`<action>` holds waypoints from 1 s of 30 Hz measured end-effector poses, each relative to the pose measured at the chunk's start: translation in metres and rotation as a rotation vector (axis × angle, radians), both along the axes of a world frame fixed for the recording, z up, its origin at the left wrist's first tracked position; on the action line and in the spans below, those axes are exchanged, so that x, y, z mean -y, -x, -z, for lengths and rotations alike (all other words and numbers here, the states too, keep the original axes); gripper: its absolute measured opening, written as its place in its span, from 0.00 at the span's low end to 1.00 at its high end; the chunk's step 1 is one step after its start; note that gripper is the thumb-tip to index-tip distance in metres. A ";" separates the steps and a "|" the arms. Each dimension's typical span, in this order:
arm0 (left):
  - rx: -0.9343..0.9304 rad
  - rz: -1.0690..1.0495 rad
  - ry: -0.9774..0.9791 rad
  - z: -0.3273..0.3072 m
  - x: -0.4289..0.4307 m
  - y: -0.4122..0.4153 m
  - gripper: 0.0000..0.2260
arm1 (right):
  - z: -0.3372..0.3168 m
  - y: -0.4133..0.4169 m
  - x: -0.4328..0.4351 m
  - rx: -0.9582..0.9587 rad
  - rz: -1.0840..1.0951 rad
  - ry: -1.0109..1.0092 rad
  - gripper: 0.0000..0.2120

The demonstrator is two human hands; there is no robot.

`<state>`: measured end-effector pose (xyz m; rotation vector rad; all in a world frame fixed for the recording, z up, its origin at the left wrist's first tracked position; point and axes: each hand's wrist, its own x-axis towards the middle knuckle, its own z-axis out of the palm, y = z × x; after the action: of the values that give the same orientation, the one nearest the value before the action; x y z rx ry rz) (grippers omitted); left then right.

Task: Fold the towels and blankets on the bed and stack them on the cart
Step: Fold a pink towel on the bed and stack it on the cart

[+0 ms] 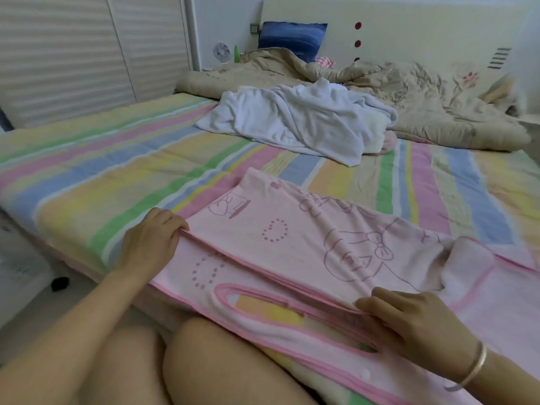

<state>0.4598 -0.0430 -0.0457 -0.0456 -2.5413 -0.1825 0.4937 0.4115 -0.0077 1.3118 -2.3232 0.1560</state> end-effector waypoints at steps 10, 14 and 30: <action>-0.049 0.023 -0.030 0.020 0.028 -0.080 0.12 | -0.004 -0.048 0.017 0.026 -0.212 -0.115 0.16; -0.077 -0.007 -0.051 0.012 0.023 -0.091 0.13 | -0.005 -0.052 0.021 0.025 -0.246 -0.169 0.09; -0.014 -0.036 -0.159 0.028 0.016 -0.099 0.12 | 0.011 -0.047 0.019 0.209 -0.125 -0.266 0.07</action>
<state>0.5589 -0.0587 -0.0734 0.0604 -2.5032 -0.3683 0.5402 0.3929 -0.0190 1.6429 -2.5026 0.0241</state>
